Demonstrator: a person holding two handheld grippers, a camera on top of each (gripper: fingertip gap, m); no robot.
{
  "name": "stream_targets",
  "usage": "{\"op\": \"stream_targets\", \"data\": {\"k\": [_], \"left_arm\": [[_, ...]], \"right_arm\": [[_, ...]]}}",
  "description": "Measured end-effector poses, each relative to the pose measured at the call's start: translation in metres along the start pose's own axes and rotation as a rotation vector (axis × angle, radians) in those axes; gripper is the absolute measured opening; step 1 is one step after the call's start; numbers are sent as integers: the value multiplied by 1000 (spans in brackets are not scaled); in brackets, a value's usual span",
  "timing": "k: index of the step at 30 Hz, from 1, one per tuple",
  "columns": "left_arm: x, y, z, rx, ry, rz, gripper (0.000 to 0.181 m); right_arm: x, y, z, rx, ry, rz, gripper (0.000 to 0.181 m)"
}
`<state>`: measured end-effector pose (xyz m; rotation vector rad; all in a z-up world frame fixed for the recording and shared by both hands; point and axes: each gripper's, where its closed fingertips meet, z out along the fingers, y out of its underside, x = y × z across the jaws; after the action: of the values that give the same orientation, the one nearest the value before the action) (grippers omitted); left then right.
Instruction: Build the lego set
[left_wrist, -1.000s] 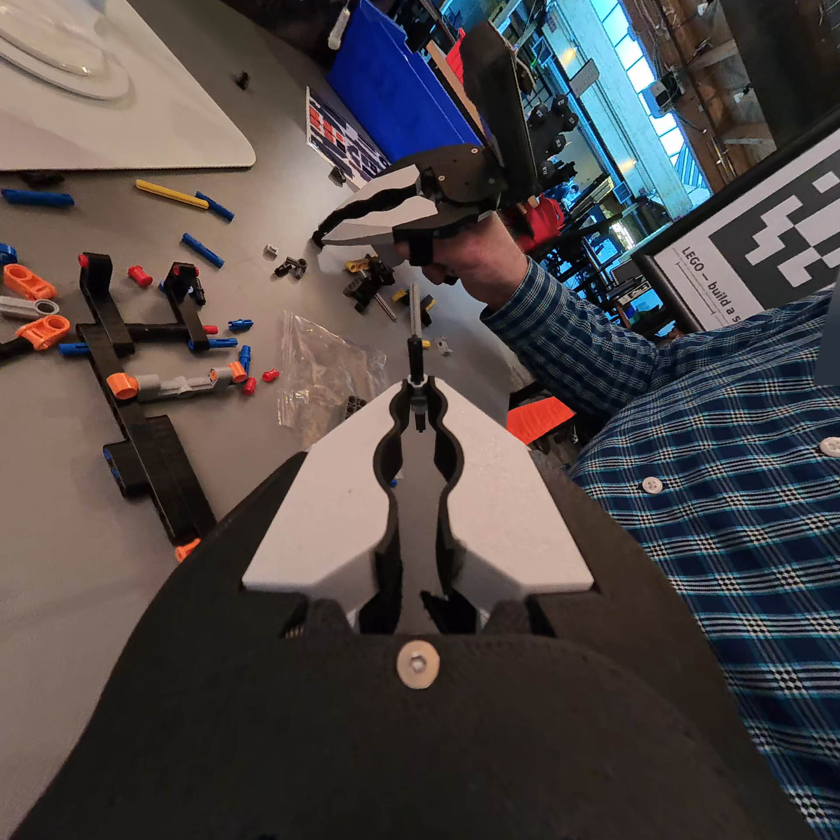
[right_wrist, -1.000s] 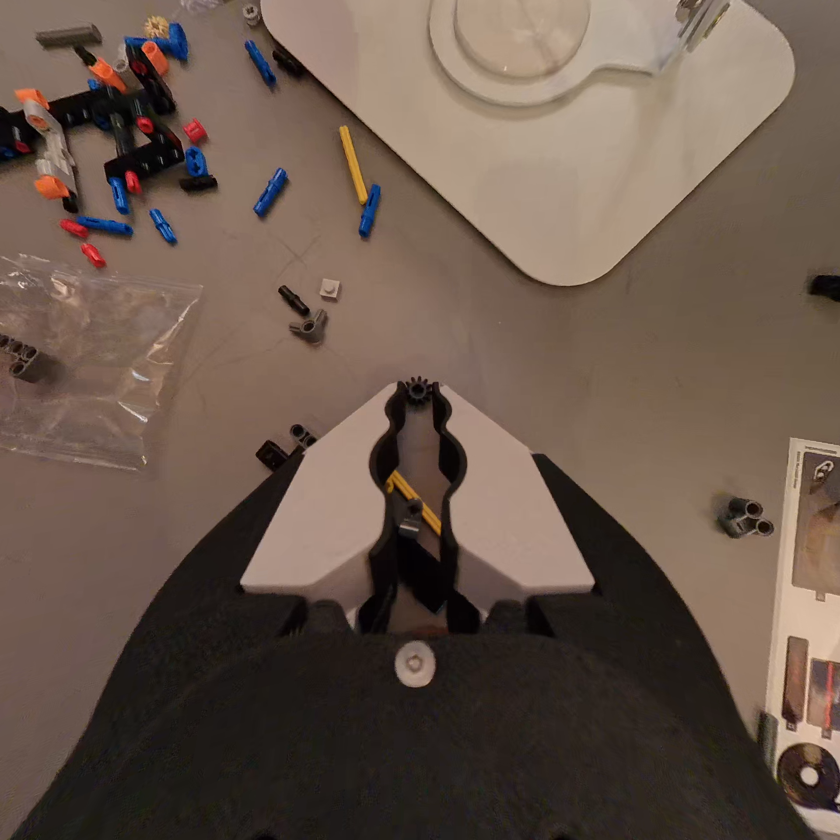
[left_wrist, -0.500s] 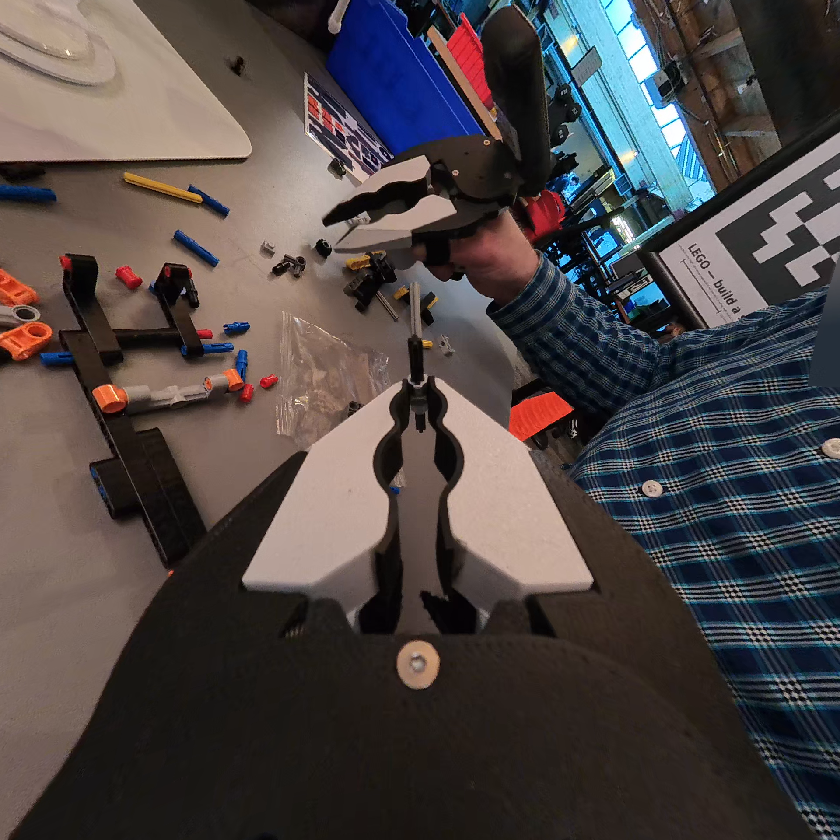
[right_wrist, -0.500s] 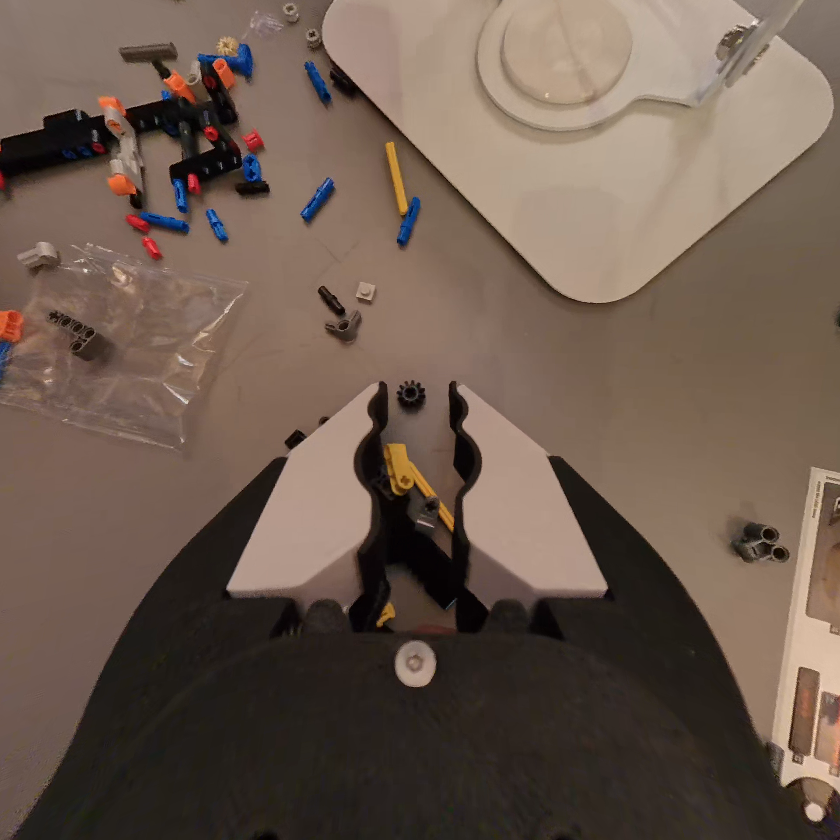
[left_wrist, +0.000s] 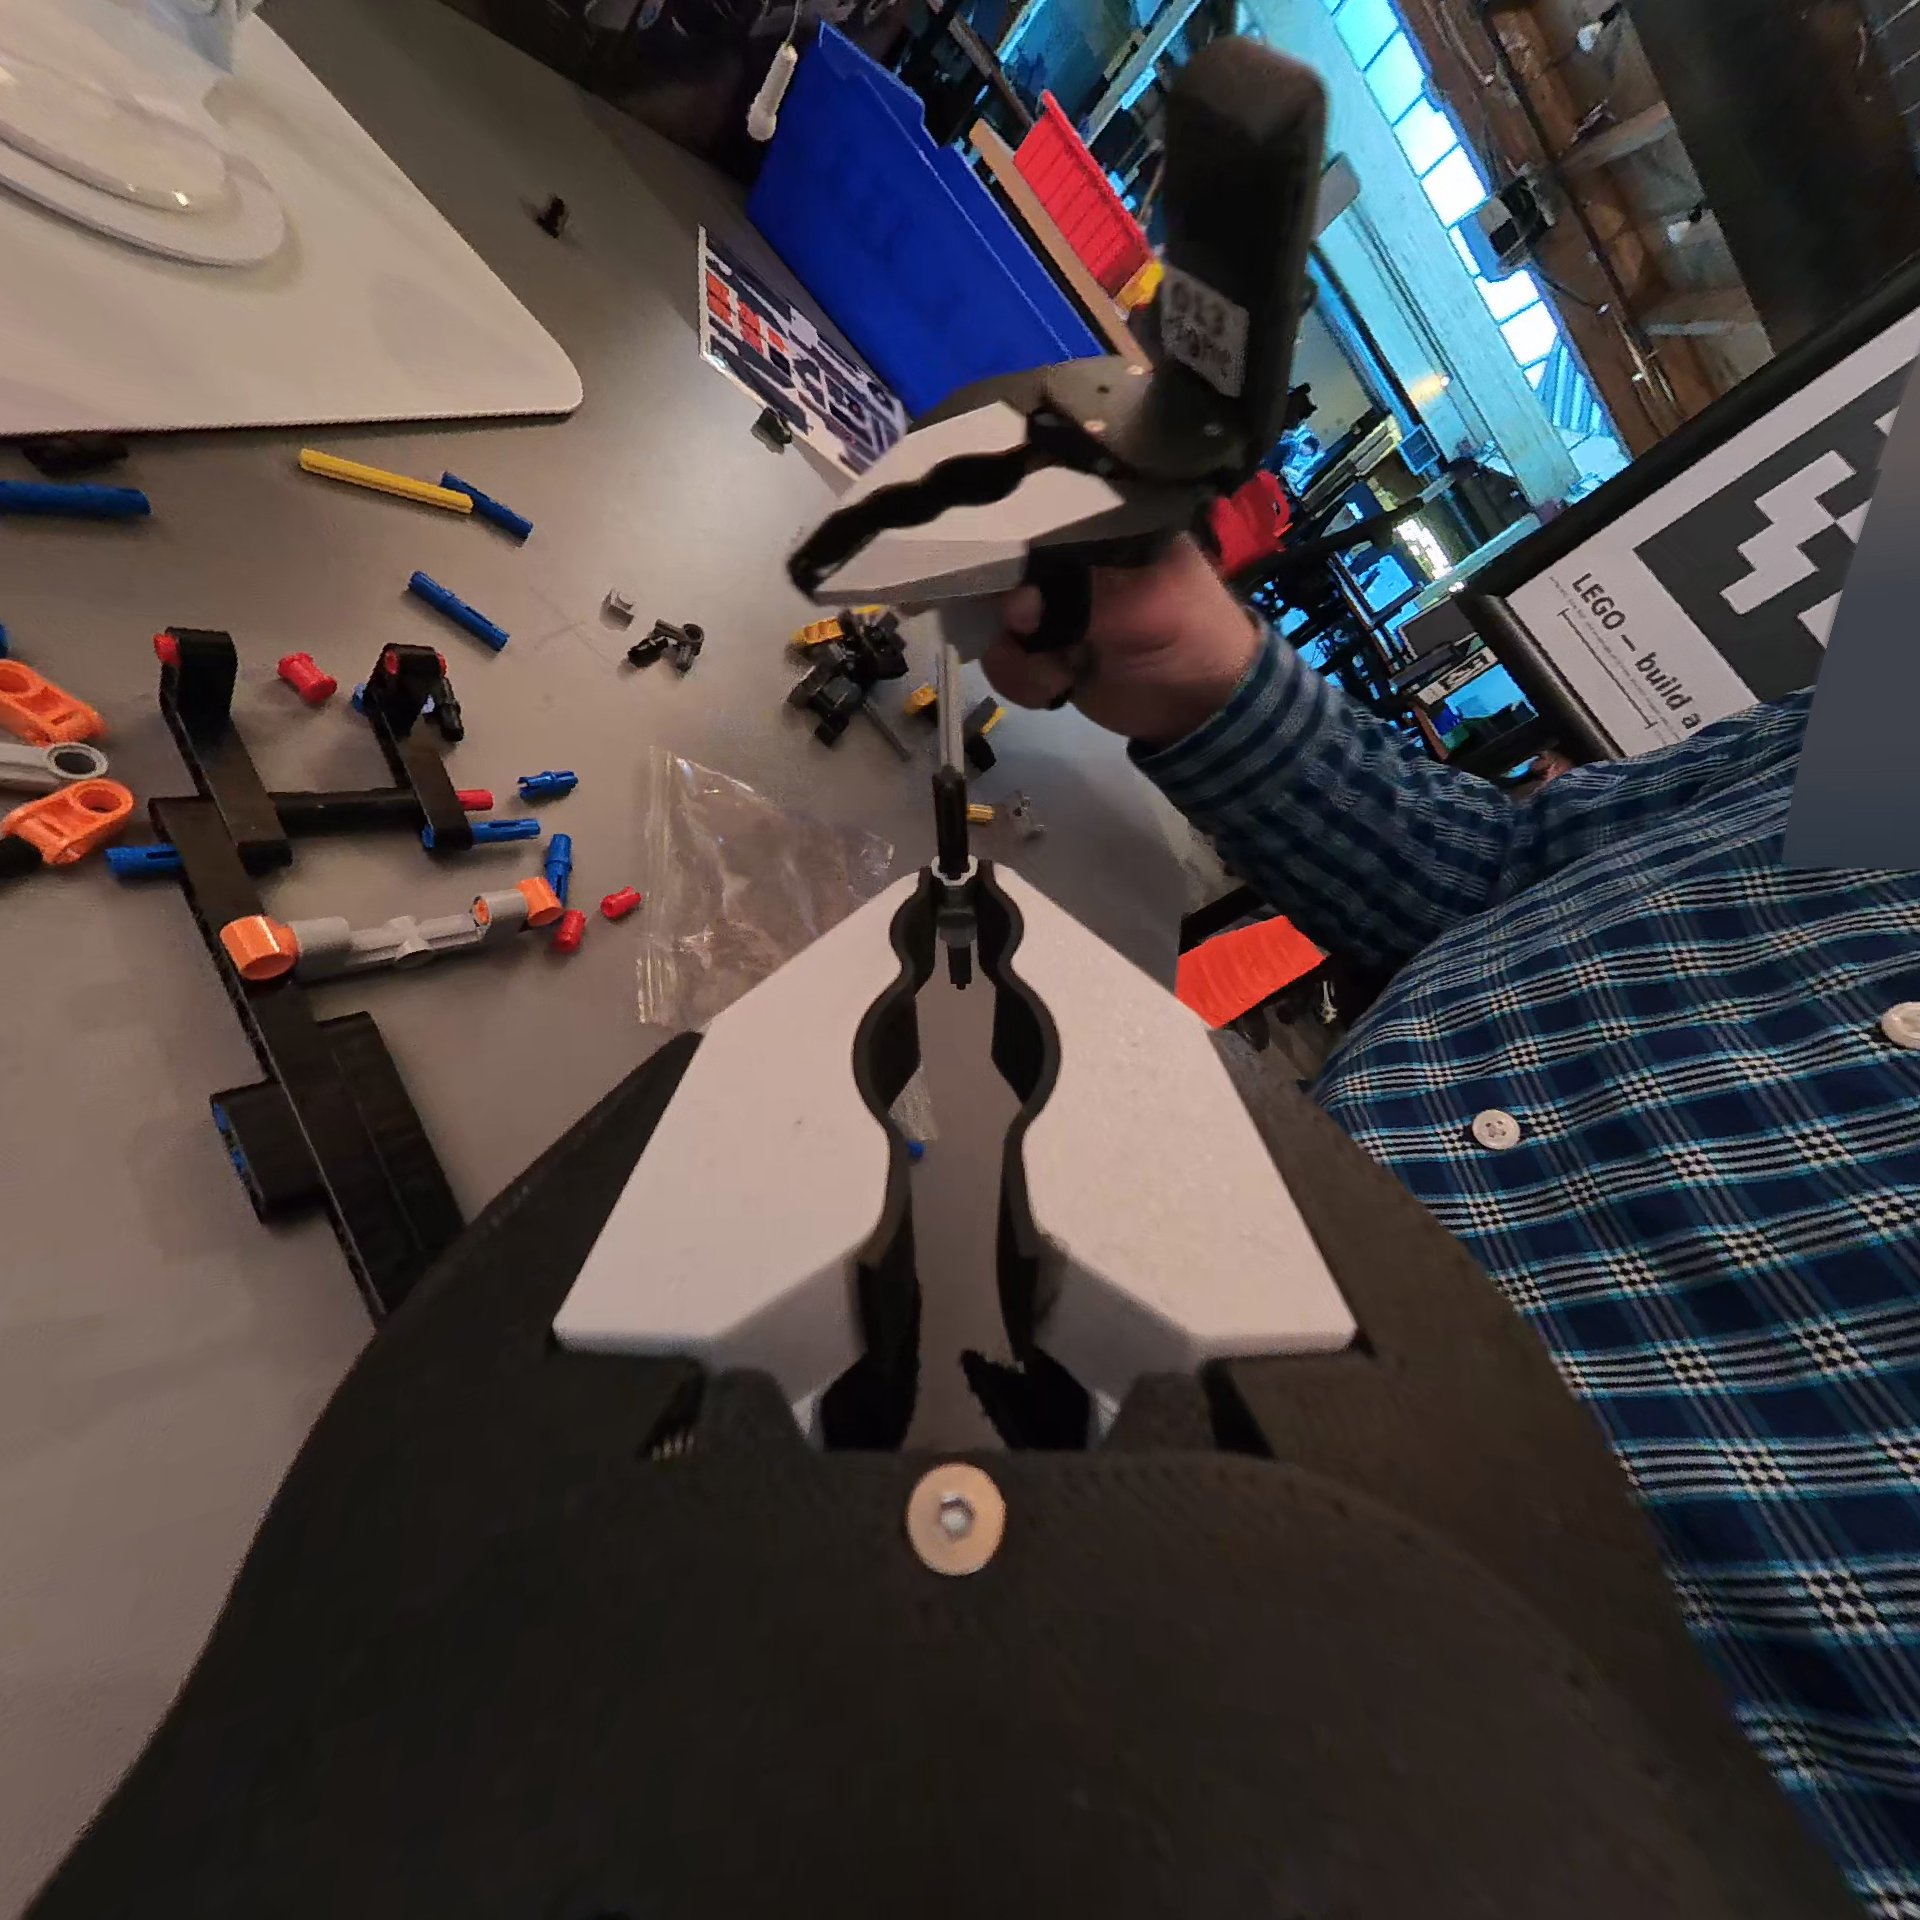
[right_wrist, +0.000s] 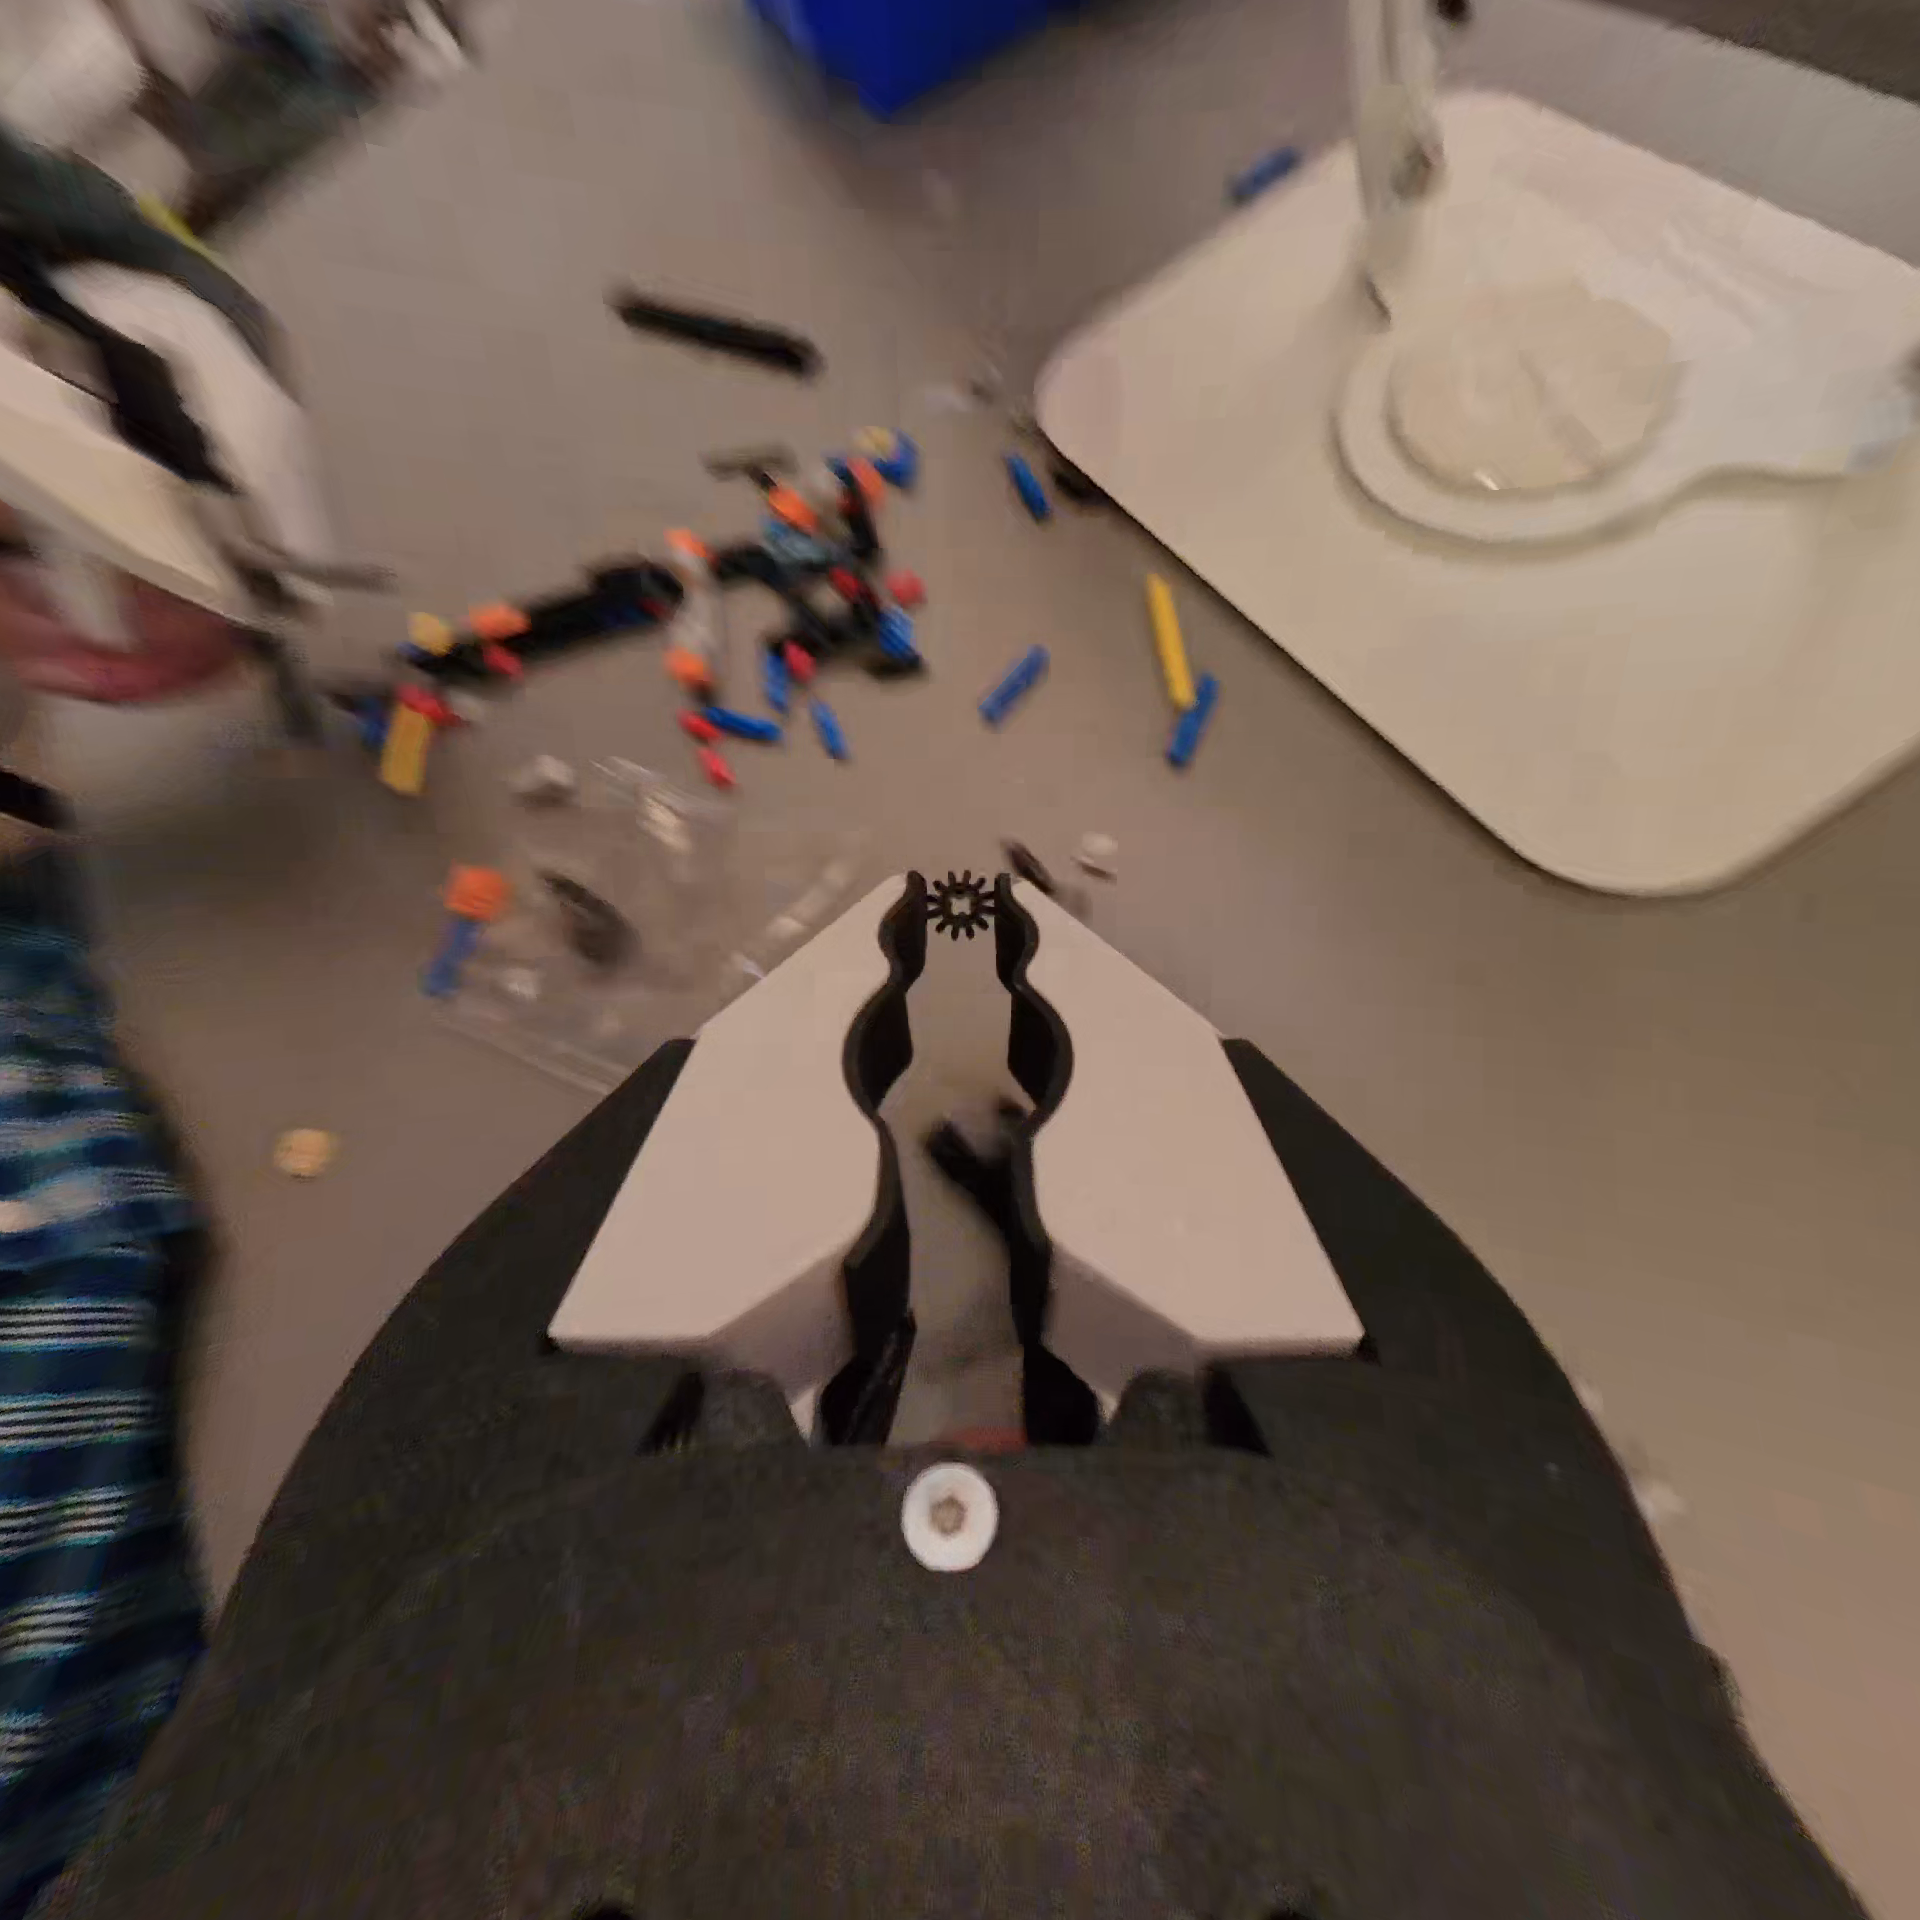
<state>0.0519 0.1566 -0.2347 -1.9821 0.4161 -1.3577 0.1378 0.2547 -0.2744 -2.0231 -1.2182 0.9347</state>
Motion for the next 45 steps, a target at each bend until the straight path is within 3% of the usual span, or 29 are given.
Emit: {"op": "stream_targets", "data": {"k": [6, 10, 45], "left_arm": [[8, -6, 3, 58, 28, 69, 4], [10, -12, 2, 94, 30, 106, 4], [20, -18, 6, 94, 6, 230, 4]], "right_arm": [[-66, -46, -8, 228, -301, 74, 10], [-87, -62, -12, 319, -423, 115, 10], [-106, -69, -10, 415, -670, 285, 11]]}}
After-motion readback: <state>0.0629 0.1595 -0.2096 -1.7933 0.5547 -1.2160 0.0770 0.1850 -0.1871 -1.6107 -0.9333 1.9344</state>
